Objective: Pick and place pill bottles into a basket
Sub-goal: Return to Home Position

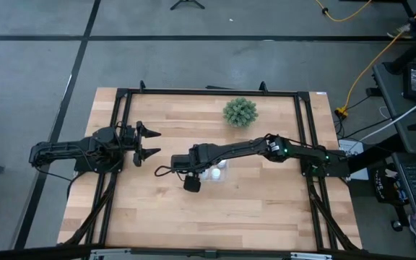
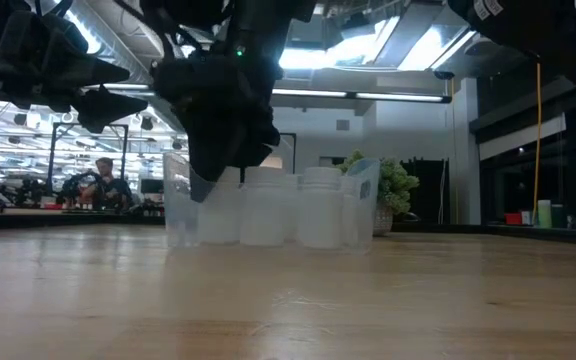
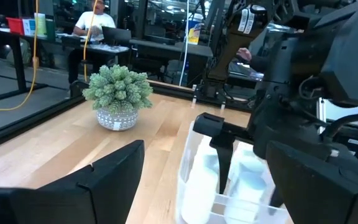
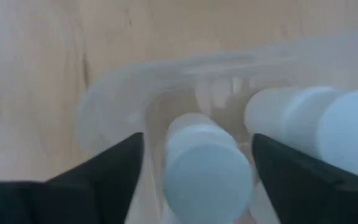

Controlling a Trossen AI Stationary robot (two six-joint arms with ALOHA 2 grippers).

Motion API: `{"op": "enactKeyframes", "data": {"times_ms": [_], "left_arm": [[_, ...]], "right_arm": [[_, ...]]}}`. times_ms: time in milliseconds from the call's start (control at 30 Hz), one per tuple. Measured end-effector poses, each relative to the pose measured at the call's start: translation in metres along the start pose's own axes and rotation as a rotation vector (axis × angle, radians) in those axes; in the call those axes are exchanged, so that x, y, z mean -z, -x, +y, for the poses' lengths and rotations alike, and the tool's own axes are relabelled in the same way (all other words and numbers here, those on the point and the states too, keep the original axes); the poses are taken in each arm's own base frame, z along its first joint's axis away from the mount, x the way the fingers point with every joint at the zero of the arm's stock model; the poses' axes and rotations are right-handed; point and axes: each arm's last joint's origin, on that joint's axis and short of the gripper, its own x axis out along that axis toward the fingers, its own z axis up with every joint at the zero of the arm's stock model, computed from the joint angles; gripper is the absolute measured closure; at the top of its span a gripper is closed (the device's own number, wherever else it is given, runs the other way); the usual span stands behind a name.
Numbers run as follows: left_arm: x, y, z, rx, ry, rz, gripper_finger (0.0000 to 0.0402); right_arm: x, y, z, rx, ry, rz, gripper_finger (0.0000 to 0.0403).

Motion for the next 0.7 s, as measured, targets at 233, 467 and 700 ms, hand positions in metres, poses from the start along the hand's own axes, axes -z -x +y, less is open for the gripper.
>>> {"op": "enactKeyframes", "data": {"times_ms": [233,467,700], "left_arm": [[0.000,0.000,0.000,0.000,0.000,0.000,0.0074],[0.000,0.000,0.000,0.000,0.000,0.001,0.0075],[0.000,0.000,0.000,0.000,0.000,0.001,0.0073]], "right_arm": [[0.001,0.009,0.000,-0.002,-0.026,0.004,0.0039],[-0.003,0.037,-0.002,-0.007,-0.040,-0.067,0.0047],[-0.005,0.076,-0.006,-0.013,-0.112,-0.151,0.0049]]}}
